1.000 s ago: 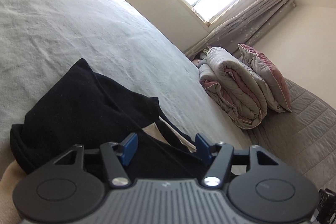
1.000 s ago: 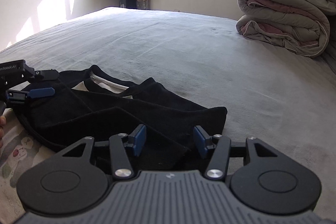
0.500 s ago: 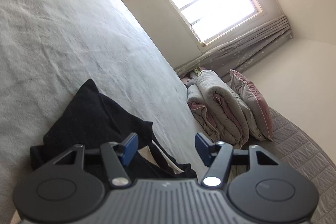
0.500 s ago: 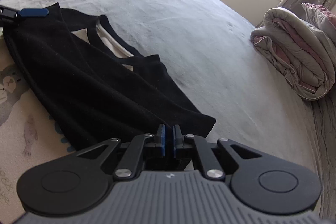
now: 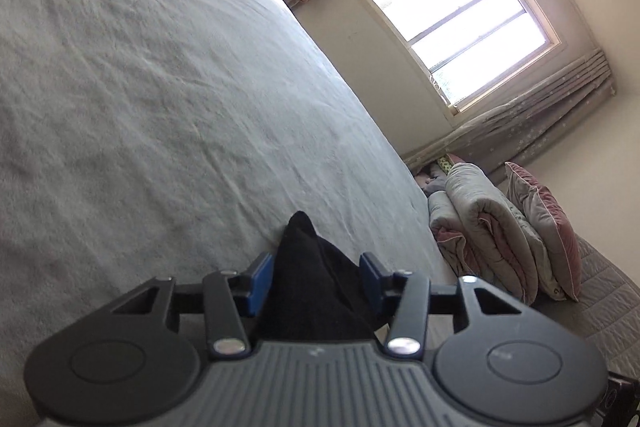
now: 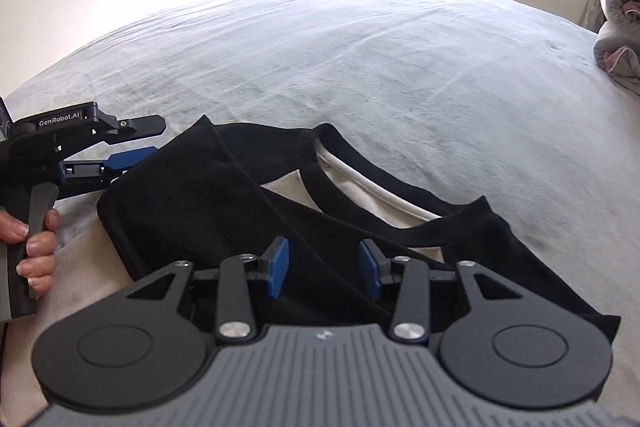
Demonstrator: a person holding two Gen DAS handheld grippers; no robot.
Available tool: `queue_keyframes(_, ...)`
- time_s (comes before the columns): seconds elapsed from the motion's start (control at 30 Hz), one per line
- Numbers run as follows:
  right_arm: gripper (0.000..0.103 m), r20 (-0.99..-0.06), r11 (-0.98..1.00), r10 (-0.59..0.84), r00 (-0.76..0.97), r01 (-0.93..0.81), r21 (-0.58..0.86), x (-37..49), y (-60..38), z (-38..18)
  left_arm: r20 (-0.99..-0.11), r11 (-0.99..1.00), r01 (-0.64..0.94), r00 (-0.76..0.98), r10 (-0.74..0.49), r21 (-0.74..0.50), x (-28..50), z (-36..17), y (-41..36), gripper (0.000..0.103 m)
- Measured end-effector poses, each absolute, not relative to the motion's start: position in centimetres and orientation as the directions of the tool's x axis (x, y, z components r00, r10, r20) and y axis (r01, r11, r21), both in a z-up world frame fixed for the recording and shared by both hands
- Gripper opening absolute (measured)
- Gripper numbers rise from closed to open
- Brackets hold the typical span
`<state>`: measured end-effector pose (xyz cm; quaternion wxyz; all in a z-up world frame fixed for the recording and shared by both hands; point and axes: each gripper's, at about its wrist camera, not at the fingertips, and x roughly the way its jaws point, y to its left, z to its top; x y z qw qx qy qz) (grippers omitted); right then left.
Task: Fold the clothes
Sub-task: 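Grasp the folded black fabric with the left gripper while the right gripper opens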
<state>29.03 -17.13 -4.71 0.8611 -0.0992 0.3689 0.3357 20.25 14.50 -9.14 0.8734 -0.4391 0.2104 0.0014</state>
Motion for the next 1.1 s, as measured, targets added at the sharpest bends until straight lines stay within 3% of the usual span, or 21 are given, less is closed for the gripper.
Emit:
queue_keyframes(0.13,0.037,-0.699,0.740,0.523,0.488,-0.666,0.089,29.7,-15.0,-6.4,-0.376,0.622,-0.184,0.906,-0.193,-0.761,20.6,-9.4,14.3,0.038)
queue_keyframes(0.2,0.009,-0.685,0.747,0.541,0.487,-0.653,0.126,29.6,-15.3,-6.3,-0.379,0.627,-0.181,0.904,-0.198,-0.758,20.8,-9.5,14.1,0.035)
queue_keyframes(0.3,0.007,-0.673,0.741,0.547,0.498,-0.662,0.113,29.2,-15.4,-6.0,-0.383,0.633,-0.176,0.901,-0.206,-0.754,21.0,-9.6,14.0,0.010)
queue_keyframes(0.5,0.004,-0.564,0.745,0.584,0.584,-0.662,0.085,28.9,-15.3,-4.4,-0.313,0.650,-0.156,0.940,-0.133,-0.744,19.9,-8.6,14.0,0.008)
queue_keyframes(0.6,0.004,-0.584,0.745,0.565,0.583,-0.665,0.056,29.7,-14.5,-5.2,-0.346,0.685,-0.190,0.933,-0.098,-0.704,20.2,-8.4,13.6,0.009)
queue_keyframes(0.67,0.008,-0.617,0.747,0.546,0.567,-0.663,0.052,30.2,-14.3,-6.2,-0.396,0.685,-0.226,0.913,-0.098,-0.692,20.7,-8.9,13.6,0.010)
queue_keyframes(0.77,0.015,-0.613,0.769,0.546,0.571,-0.632,0.097,30.3,-16.2,-5.7,-0.399,0.660,-0.243,0.912,-0.094,-0.711,20.6,-9.0,14.1,0.014)
queue_keyframes(0.83,0.021,-0.596,0.796,0.536,0.598,-0.594,0.119,30.0,-18.3,-4.4,-0.396,0.661,-0.255,0.915,-0.071,-0.706,20.3,-8.7,14.3,0.024)
queue_keyframes(0.9,0.056,-0.573,0.832,0.506,0.644,-0.540,0.127,29.3,-21.2,-3.2,-0.378,0.672,-0.252,0.925,-0.045,-0.697,19.9,-7.9,14.3,0.025)
queue_keyframes(1.03,0.057,-0.571,0.894,0.427,0.702,-0.423,0.148,27.9,-26.6,-2.2,-0.285,0.692,-0.156,0.956,-0.074,-0.705,19.1,-6.3,13.6,0.025)
queue_keyframes(1.1,0.057,-0.580,0.909,0.400,0.710,-0.387,0.153,27.4,-28.4,-2.5,-0.280,0.687,-0.120,0.952,-0.125,-0.716,19.5,-6.5,13.3,0.025)
